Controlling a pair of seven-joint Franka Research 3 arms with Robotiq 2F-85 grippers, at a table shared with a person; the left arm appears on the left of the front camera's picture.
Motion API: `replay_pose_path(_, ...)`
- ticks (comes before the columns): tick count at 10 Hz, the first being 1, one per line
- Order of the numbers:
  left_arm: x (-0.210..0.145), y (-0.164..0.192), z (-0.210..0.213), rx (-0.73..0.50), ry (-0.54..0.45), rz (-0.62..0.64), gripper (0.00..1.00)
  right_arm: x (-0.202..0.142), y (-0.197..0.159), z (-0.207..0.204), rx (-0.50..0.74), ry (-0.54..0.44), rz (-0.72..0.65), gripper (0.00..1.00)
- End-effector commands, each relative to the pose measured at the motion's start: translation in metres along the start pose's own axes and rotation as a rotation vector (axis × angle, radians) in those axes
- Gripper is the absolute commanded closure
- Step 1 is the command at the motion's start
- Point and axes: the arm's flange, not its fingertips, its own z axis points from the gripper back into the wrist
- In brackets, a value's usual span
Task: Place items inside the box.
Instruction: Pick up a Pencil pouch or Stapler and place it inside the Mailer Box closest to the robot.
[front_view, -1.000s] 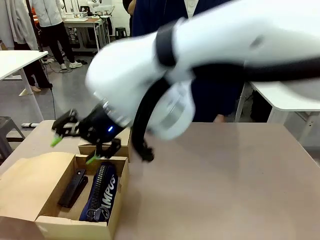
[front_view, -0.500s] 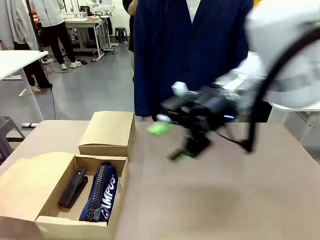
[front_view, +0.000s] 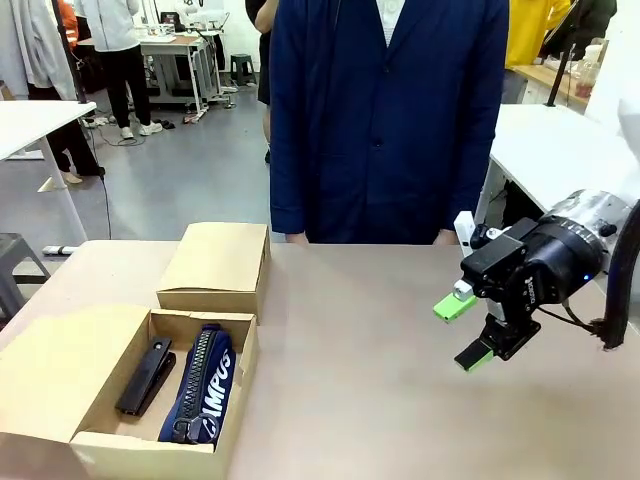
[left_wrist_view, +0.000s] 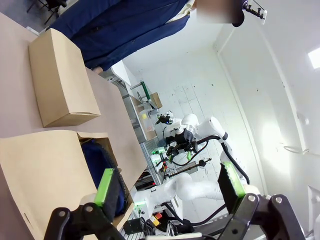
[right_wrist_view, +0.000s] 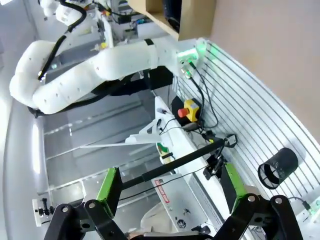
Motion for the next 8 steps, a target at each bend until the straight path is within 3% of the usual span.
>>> replay_pose_path(1,-0.001,-0.002,-0.001,-0.015,-0.004,-0.021,0.00,0.000,-0.003,0.000,-0.002,-0.009,-0.003,0.00)
replay_pose_path(2,-0.001,-0.002,-0.001,-0.015,-0.004,-0.021,0.00,-0.001,0.009,-0.006,-0.047,-0.054,0.093,0.00)
replay_pose_path(3,-0.001,-0.002,-0.001,-0.015,-0.004,-0.021,0.00,-0.006,-0.005,0.038,0.085,-0.279,0.079,0.00)
replay_pose_path(5,-0.001,-0.002,-0.001,-0.015,-0.004,-0.021,0.00,-0.046,-0.045,0.100,0.204,-0.524,0.008,0.00)
replay_pose_path(6,-0.001,-0.002,-0.001,-0.015,-0.004,-0.021,0.00,-0.069,-0.064,0.120,0.277,-0.508,0.014,0.00)
replay_pose_path(7,-0.001,-0.002,-0.001,-0.015,-0.004,-0.021,0.00,-0.086,-0.078,0.132,0.356,-0.407,-0.028,0.00)
replay_pose_path(8,-0.001,-0.002,-0.001,-0.015,-0.004,-0.021,0.00,-0.094,-0.091,0.135,0.308,-0.288,-0.142,0.00)
